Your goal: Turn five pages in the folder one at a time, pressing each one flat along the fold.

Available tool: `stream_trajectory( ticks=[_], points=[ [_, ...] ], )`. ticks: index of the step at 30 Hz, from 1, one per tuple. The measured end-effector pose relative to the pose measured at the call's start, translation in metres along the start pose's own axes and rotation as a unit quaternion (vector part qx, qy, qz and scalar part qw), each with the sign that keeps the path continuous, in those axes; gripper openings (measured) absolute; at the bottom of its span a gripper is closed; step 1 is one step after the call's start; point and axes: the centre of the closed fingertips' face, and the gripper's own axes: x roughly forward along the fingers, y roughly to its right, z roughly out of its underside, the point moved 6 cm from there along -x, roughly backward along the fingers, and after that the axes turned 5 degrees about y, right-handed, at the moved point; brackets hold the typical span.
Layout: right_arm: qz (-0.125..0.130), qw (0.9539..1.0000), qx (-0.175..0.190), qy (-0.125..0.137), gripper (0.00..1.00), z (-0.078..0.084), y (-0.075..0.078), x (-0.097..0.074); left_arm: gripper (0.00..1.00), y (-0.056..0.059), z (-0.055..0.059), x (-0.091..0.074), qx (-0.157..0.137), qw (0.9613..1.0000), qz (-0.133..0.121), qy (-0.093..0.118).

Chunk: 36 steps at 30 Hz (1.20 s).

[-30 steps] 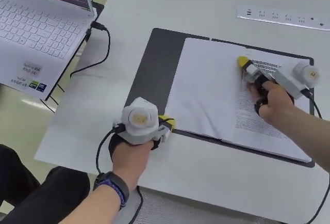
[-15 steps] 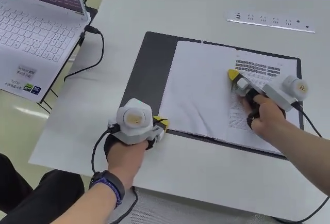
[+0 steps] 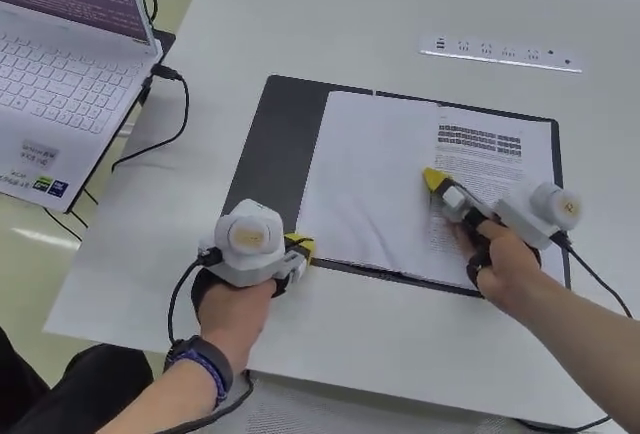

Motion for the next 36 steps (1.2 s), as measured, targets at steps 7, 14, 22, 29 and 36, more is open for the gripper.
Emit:
stream_trajectory(
  ticks=[7,14,22,29,36],
  points=[
    [-0.009,0.9998,-0.008,-0.018,0.0,0.014,-0.006,-0.018,0.0,0.0,0.0,0.0,-0.001,1.0,0.001,0.002],
    [-0.011,0.9995,-0.009,-0.028,0.0,0.023,-0.001,-0.031,0.0,0.001,0.0,-0.001,-0.004,1.0,-0.002,0.003],
    [-0.017,0.9988,-0.013,-0.044,0.0,0.039,-0.002,-0.051,0.0,0.001,0.001,0.0,-0.001,1.0,-0.004,0.004],
    [-0.021,0.9978,-0.022,-0.058,0.0,0.053,-0.005,-0.066,0.0,0.002,0.002,0.0,0.002,0.9999,-0.006,0.008],
    [-0.018,0.998,-0.012,-0.06,0.0,0.07,-0.01,-0.085,0.0,0.001,0.002,0.0,0.0,0.9999,-0.005,0.011]
  ],
)
